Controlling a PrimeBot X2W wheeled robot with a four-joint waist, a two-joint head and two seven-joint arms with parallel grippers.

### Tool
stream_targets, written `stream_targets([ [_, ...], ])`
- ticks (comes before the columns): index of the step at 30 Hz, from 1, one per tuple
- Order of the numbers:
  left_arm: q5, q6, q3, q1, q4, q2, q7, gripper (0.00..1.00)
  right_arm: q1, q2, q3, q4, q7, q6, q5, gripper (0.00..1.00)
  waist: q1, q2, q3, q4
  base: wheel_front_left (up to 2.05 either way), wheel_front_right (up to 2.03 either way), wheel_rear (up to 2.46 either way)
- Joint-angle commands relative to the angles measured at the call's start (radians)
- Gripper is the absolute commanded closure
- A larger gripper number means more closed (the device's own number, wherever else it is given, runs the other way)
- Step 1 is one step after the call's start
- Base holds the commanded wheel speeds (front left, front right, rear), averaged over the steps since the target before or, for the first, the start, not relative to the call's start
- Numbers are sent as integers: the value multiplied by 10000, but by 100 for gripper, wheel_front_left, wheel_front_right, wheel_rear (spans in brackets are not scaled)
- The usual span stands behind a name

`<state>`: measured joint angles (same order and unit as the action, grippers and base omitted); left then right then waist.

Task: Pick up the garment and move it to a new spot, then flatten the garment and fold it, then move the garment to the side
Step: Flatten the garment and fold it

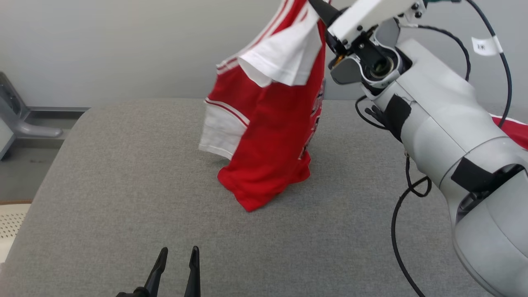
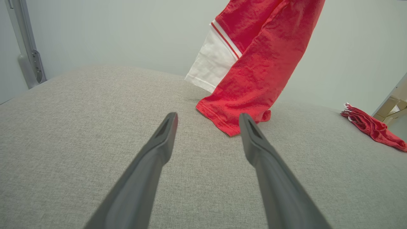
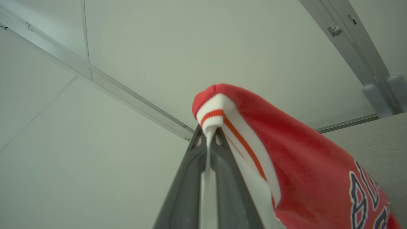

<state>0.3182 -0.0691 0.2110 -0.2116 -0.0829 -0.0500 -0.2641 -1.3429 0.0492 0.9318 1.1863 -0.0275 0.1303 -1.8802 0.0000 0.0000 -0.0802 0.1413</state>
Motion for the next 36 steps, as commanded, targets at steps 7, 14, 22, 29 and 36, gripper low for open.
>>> stream_targets([
  [7,-109,-66,-254,110,-34,-15,0,0,1581,151,460,1031,619,4,-531,100,0,0,246,-390,0,0,0],
  [14,-187,-184,-215,279,-115,-18,0,0,3876,1258,1038,998,1352,5,-584,100,0,0,544,-623,0,0,0],
  [22,-283,-350,-263,603,-180,-16,0,0,4666,1687,1450,1035,2105,2,-632,100,0,0,960,-693,0,0,0],
  [29,-375,-436,-298,767,-264,-16,0,0,5062,2307,1376,1037,2147,2,-1224,100,0,0,1102,-625,0,0,0],
  [36,-457,-508,-316,865,-319,-16,0,0,5543,3046,1798,1041,2012,2,-1845,100,0,0,1211,-540,0,0,0],
])
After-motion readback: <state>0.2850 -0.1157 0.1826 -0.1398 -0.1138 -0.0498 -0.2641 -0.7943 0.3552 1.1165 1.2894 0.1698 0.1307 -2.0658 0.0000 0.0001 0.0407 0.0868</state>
